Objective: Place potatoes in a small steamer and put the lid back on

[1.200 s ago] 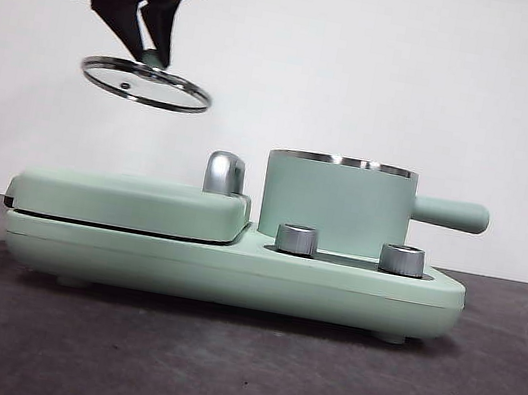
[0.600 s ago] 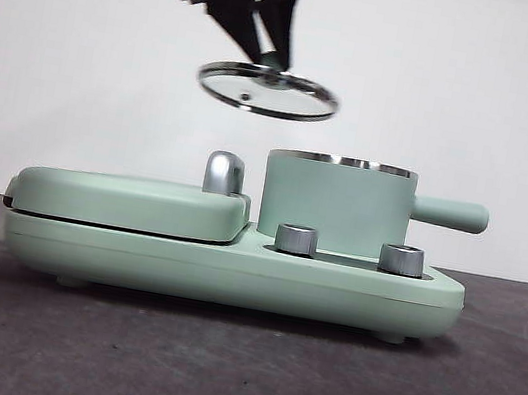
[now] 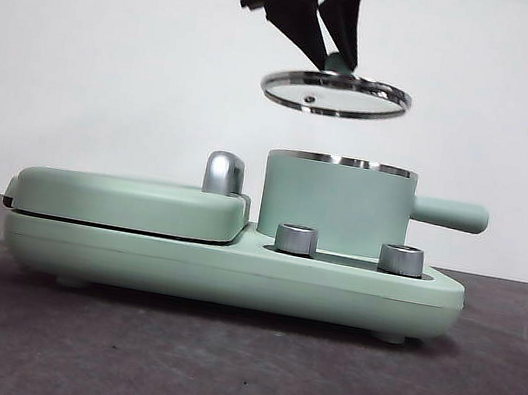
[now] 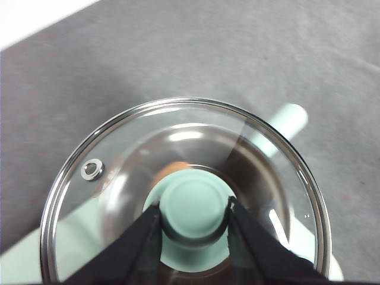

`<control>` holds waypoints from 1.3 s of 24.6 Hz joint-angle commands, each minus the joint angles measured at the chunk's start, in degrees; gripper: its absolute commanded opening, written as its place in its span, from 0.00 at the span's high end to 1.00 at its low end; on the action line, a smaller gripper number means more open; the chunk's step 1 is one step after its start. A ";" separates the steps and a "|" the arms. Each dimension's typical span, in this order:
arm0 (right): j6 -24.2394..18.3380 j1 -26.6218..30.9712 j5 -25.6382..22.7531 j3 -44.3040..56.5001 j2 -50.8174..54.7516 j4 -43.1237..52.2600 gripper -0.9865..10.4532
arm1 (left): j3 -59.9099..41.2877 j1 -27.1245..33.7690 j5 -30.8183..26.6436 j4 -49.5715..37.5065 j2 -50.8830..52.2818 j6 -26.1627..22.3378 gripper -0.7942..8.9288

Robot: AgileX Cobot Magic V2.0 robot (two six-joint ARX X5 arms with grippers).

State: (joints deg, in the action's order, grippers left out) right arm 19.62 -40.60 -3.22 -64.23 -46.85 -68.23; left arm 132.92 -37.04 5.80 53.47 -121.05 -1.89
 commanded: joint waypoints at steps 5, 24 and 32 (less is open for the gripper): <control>0.57 -0.57 -0.26 -0.59 -0.22 0.68 0.53 | 2.32 -0.92 1.36 -2.54 -4.68 0.63 0.90; 0.68 -0.57 -0.26 -0.59 -0.22 1.42 0.53 | 2.32 -1.36 2.19 -2.45 -7.63 0.61 0.90; 0.96 -0.57 -0.22 -0.59 -0.22 1.33 0.53 | 2.29 -1.68 1.64 -1.86 -7.69 -0.94 0.90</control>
State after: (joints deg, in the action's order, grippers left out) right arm 19.84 -40.60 -3.25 -64.23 -46.85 -67.26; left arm 132.92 -37.76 7.38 52.12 -127.46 -1.96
